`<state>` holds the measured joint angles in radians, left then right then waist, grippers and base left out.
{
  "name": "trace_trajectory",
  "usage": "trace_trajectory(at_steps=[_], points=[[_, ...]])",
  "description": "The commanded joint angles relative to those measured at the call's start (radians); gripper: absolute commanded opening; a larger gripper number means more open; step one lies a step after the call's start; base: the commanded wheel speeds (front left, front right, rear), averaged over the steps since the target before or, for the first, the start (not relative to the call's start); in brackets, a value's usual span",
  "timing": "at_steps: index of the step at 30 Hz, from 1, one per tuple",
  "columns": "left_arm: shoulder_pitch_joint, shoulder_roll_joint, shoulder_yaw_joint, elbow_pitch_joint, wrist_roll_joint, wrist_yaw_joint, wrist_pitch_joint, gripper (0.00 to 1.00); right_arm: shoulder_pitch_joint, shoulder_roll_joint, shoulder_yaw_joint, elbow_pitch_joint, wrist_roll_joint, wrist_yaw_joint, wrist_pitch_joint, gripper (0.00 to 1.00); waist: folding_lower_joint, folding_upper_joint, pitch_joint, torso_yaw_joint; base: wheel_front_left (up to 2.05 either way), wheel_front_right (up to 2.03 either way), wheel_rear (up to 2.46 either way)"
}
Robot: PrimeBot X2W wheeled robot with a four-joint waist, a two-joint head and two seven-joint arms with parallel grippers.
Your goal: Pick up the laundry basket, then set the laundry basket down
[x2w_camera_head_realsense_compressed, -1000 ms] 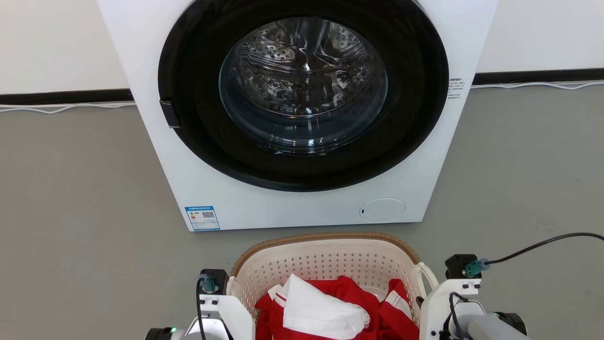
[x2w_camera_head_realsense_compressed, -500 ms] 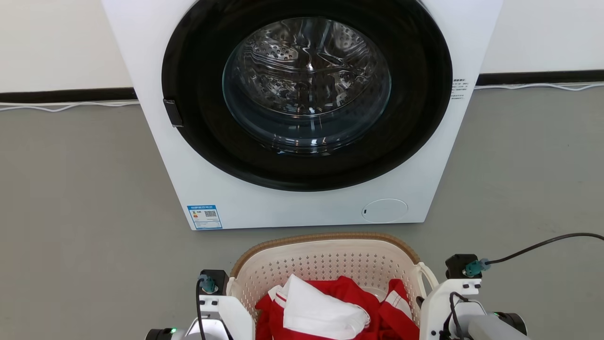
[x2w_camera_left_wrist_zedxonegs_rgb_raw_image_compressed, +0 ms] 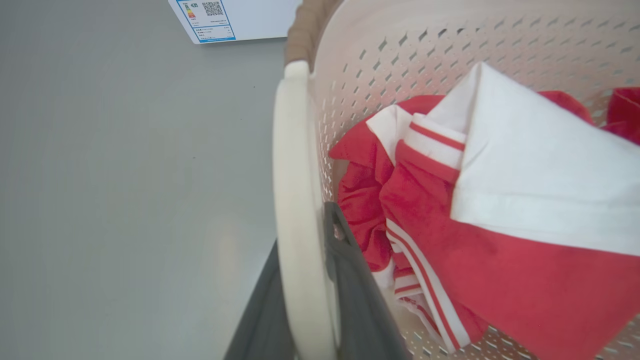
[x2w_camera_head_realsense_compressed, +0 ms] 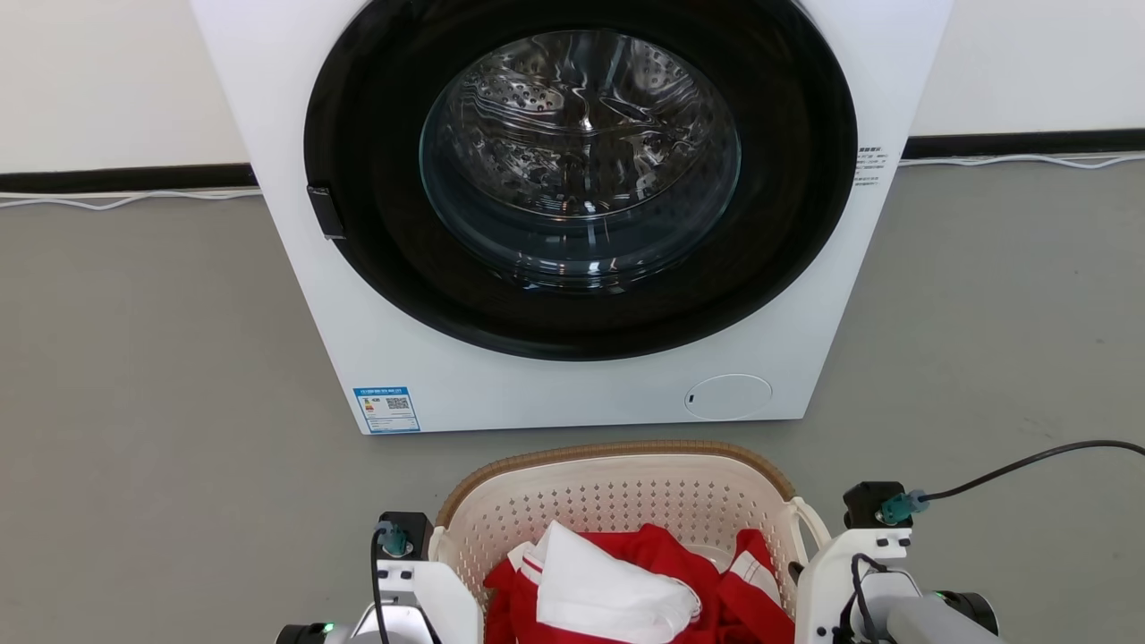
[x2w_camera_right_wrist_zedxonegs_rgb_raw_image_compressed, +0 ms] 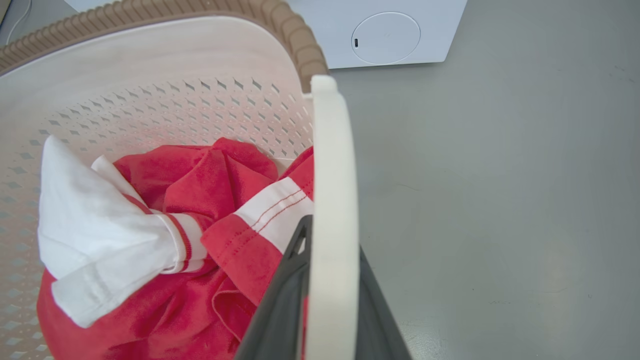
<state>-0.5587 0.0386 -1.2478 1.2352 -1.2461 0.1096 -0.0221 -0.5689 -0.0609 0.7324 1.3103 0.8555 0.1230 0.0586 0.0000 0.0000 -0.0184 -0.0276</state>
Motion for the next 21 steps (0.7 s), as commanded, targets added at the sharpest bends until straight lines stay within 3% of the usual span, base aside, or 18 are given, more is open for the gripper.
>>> trace_trajectory(at_steps=[1, 21], points=[[-0.029, 0.012, 0.006, -0.001, -0.002, -0.010, -0.004, 0.00, -0.014, 0.011, 0.014, -0.020, 0.007, 0.008, -0.022, 0.00, 0.0000, 0.0000, 0.000, -0.001, 0.00, 0.00, 0.00], [-0.039, 0.012, -0.005, -0.002, -0.011, -0.006, -0.008, 0.00, -0.019, 0.011, 0.029, -0.020, 0.026, 0.008, -0.034, 0.00, 0.0000, 0.0000, 0.021, 0.001, 0.00, 0.00, 0.00]])
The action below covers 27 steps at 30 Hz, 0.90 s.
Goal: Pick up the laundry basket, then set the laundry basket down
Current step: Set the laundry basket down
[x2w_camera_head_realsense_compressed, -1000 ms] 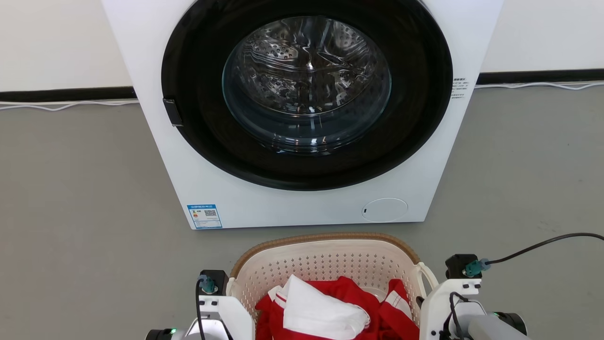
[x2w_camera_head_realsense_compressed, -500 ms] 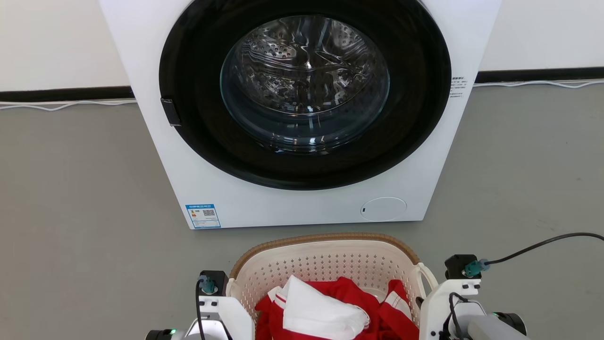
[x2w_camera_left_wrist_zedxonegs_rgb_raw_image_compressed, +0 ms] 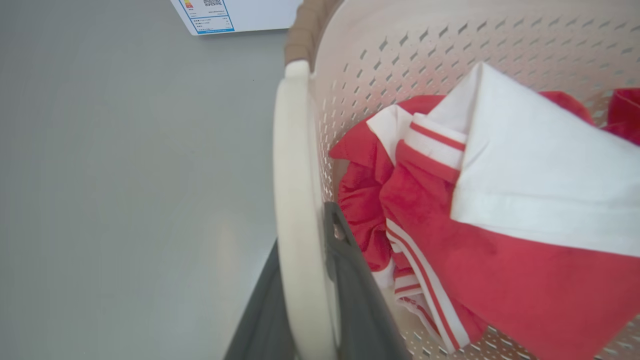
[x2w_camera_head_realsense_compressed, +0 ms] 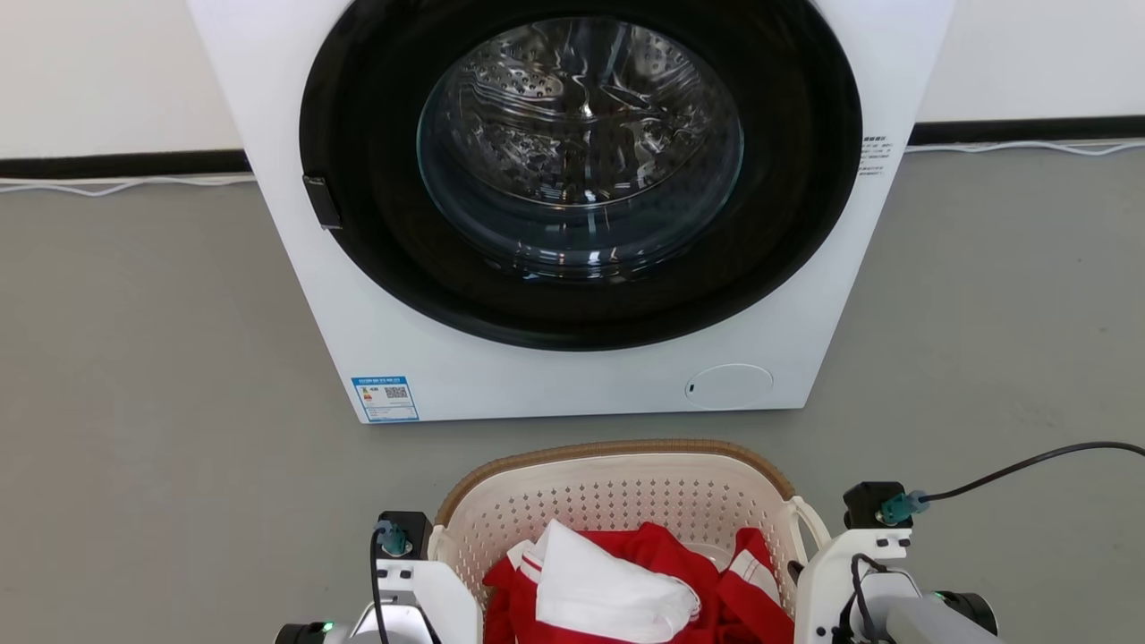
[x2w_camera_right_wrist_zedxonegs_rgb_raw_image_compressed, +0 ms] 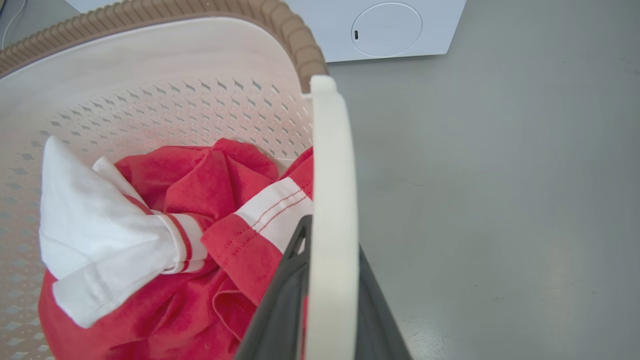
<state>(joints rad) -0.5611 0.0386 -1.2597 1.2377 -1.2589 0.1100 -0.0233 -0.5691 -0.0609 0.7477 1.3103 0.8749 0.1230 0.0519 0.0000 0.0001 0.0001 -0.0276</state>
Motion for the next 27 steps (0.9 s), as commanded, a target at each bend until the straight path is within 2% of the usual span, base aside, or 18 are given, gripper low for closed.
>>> trace_trajectory(at_steps=[1, 12, 27], points=[[-0.038, 0.012, 0.006, -0.005, 0.002, -0.005, -0.009, 0.00, -0.019, 0.011, 0.015, -0.020, 0.008, 0.008, -0.029, 0.00, 0.0000, -0.0001, 0.006, 0.001, 0.00, 0.00, 0.00], [-0.094, 0.012, 0.001, -0.033, 0.010, 0.022, -0.048, 0.00, -0.068, 0.011, 0.039, -0.031, 0.025, 0.008, -0.086, 0.00, 0.0000, -0.0001, 0.117, 0.010, 0.00, 0.00, 0.00], [-0.290, 0.012, 0.025, -0.072, 0.002, 0.078, -0.188, 0.00, -0.257, 0.010, 0.060, -0.049, 0.018, 0.008, -0.258, 0.00, 0.0000, -0.0001, 0.422, 0.012, 0.00, 0.00, 0.00]])
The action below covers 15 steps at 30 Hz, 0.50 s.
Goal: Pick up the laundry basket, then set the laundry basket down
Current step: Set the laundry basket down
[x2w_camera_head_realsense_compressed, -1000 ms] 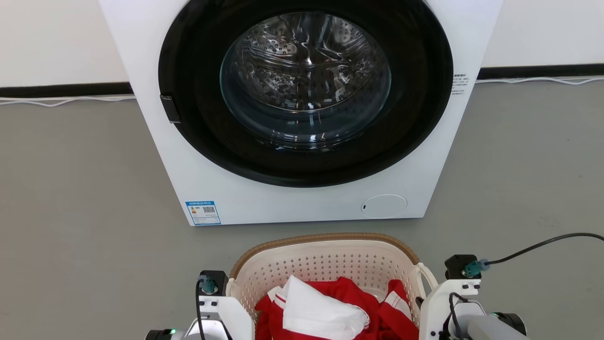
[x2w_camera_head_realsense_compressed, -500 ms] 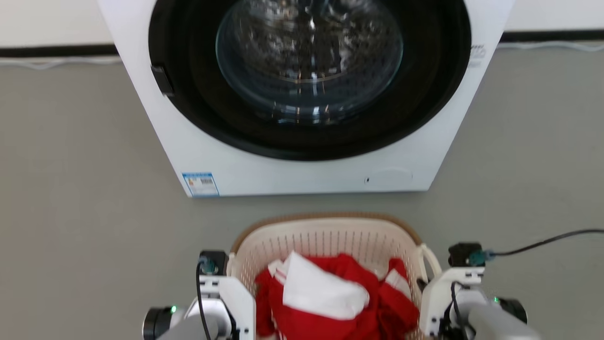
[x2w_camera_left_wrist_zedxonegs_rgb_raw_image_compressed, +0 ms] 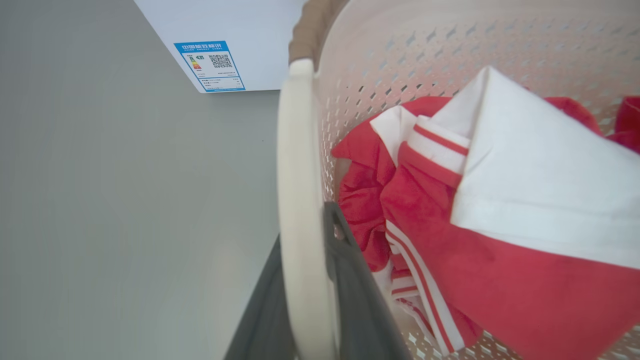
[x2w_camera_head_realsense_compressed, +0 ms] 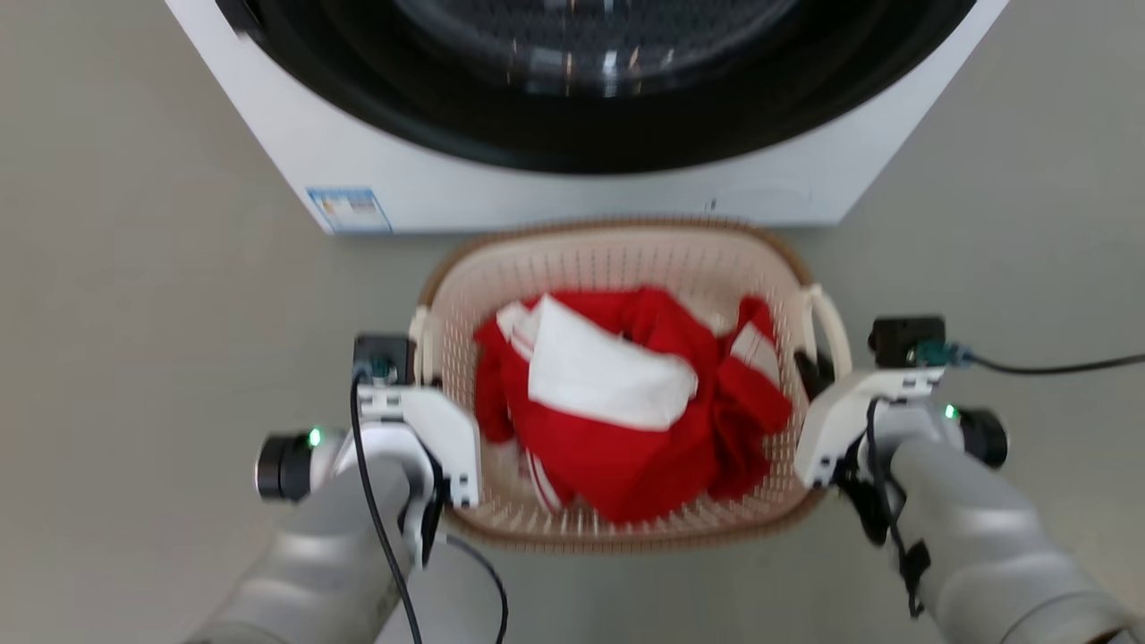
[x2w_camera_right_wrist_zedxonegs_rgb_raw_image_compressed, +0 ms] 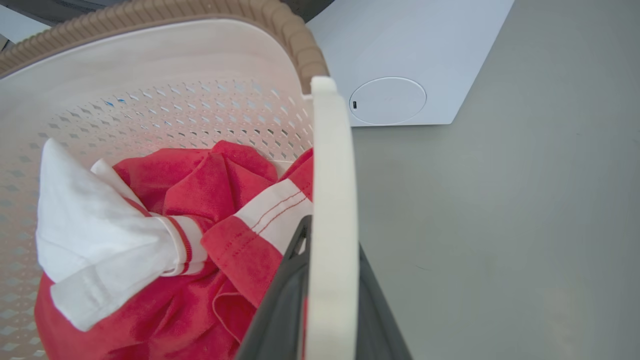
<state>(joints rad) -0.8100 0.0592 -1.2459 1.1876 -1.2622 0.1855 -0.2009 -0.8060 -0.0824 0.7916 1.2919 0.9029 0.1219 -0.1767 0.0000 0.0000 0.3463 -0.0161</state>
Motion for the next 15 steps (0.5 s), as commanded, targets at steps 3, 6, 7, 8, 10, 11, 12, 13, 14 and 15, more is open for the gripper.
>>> trace_trajectory(at_steps=[3, 6, 7, 8, 10, 11, 12, 13, 14, 15], points=[[-0.084, -0.009, 0.012, -0.024, 0.011, 0.015, -0.030, 0.00, -0.055, 0.021, 0.011, -0.028, -0.013, 0.009, -0.053, 0.00, 0.0000, 0.0000, 0.146, 0.006, 0.00, 0.00, 0.00], [-0.127, -0.009, 0.017, -0.028, 0.017, 0.032, -0.046, 0.00, -0.088, 0.006, 0.006, -0.033, -0.015, 0.009, -0.069, 0.00, 0.0000, 0.0000, 0.212, 0.010, 0.00, 0.00, 0.00], [-0.141, -0.009, 0.019, -0.031, 0.020, 0.037, -0.050, 0.00, -0.099, 0.001, 0.003, -0.036, -0.015, 0.009, -0.073, 0.00, 0.0000, 0.0000, 0.234, 0.011, 0.00, 0.00, 0.00], [-0.155, -0.009, 0.024, -0.034, 0.021, 0.042, -0.053, 0.00, -0.110, -0.005, 0.001, -0.042, -0.017, 0.009, -0.077, 0.00, 0.0000, 0.0000, 0.255, 0.011, 0.00, 0.00, 0.00], [-0.185, -0.009, 0.031, -0.040, 0.031, 0.055, -0.058, 0.00, -0.133, -0.017, -0.004, -0.055, -0.023, 0.009, -0.082, 0.00, 0.0000, 0.0000, 0.297, 0.013, 0.00, 0.00, 0.00], [-0.185, -0.009, 0.031, -0.040, 0.031, 0.055, -0.058, 0.00, -0.133, -0.017, -0.004, -0.055, -0.023, 0.009, -0.082, 0.00, 0.0000, 0.0000, 0.297, 0.013, 0.00, 0.00, 0.00], [-0.218, -0.009, 0.047, -0.048, 0.045, 0.066, -0.060, 0.00, -0.155, -0.030, -0.013, -0.074, -0.030, 0.009, -0.084, 0.00, 0.0000, 0.0000, 0.337, 0.016, 0.00, 0.00, 0.00], [-0.218, -0.009, 0.047, -0.048, 0.045, 0.066, -0.060, 0.00, -0.155, -0.030, -0.013, -0.074, -0.030, 0.009, -0.084, 0.00, 0.0000, 0.0000, 0.337, 0.016, 0.00, 0.00, 0.00], [-0.252, -0.009, 0.074, -0.064, 0.075, 0.080, -0.060, 0.00, -0.175, -0.051, -0.034, -0.105, -0.041, 0.009, -0.084, 0.00, 0.0000, 0.0000, 0.377, 0.021, 0.00, 0.00, 0.00], [-0.265, -0.009, 0.091, -0.073, 0.092, 0.087, -0.060, 0.00, -0.183, -0.063, -0.044, -0.122, -0.052, 0.009, -0.085, 0.00, 0.0000, 0.0000, 0.397, 0.023, 0.00, 0.00, 0.00]])
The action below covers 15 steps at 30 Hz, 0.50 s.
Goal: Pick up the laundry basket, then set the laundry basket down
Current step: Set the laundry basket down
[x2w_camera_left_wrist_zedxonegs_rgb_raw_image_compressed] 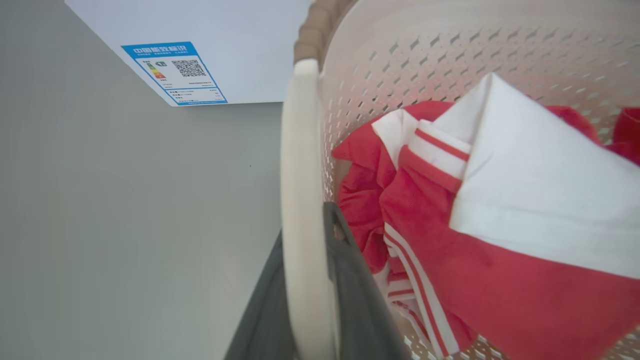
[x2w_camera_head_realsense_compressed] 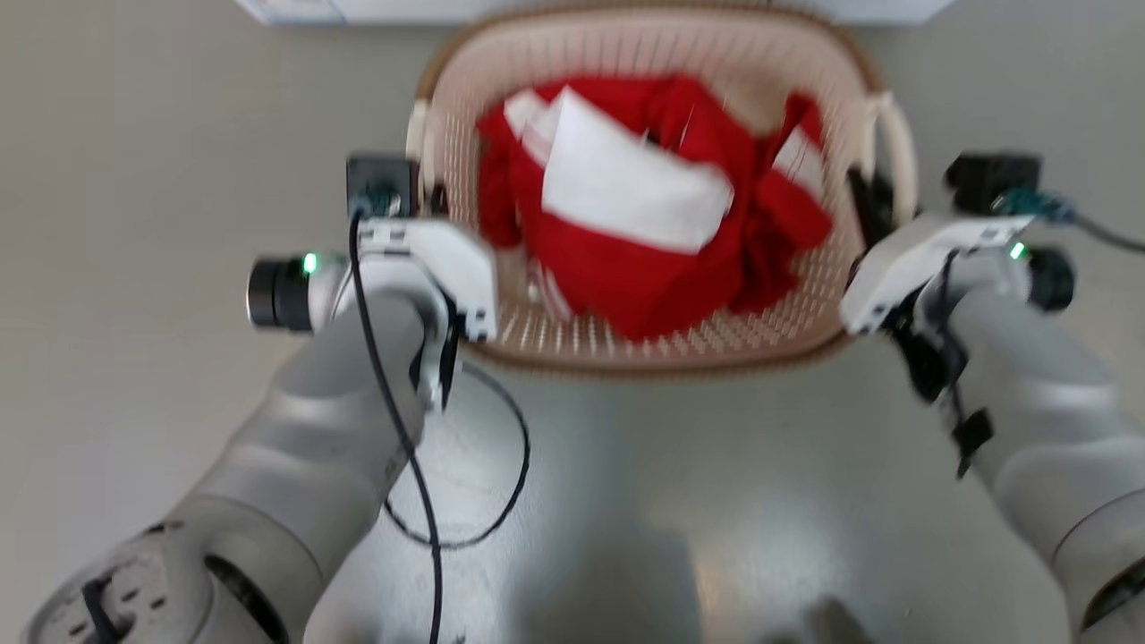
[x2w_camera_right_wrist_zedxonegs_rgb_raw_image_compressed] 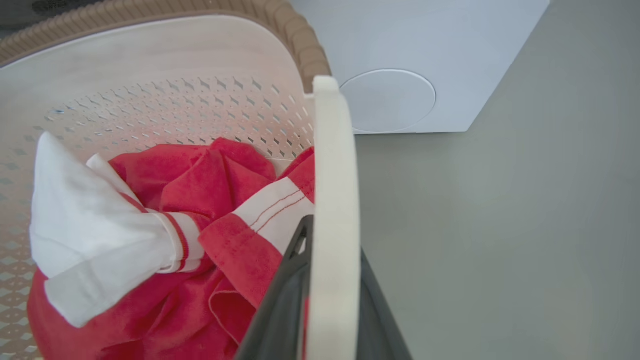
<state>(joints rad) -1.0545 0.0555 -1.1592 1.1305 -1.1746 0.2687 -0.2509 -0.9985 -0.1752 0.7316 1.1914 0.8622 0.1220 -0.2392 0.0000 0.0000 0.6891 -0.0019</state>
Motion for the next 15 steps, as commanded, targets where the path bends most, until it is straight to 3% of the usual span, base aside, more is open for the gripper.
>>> trace_trajectory(at_steps=[1, 7, 15], points=[[-0.032, -0.005, 0.022, -0.024, 0.024, 0.010, -0.010, 0.00, 0.003, 0.018, 0.003, -0.038, -0.023, 0.009, -0.022, 0.00, 0.0000, 0.0000, 0.072, 0.012, 0.00, 0.00, 0.00], [-0.060, -0.005, 0.114, -0.065, 0.144, 0.027, -0.011, 0.00, -0.004, -0.015, -0.071, -0.103, -0.092, 0.009, -0.022, 0.00, 0.0000, 0.0000, 0.160, 0.021, 0.00, 0.00, 0.00], [-0.051, -0.005, 0.213, -0.076, 0.250, 0.023, -0.011, 0.00, 0.022, -0.007, -0.136, -0.135, -0.165, 0.009, -0.022, 0.00, 0.0000, 0.0000, 0.200, 0.019, 0.00, 0.00, 0.00]])
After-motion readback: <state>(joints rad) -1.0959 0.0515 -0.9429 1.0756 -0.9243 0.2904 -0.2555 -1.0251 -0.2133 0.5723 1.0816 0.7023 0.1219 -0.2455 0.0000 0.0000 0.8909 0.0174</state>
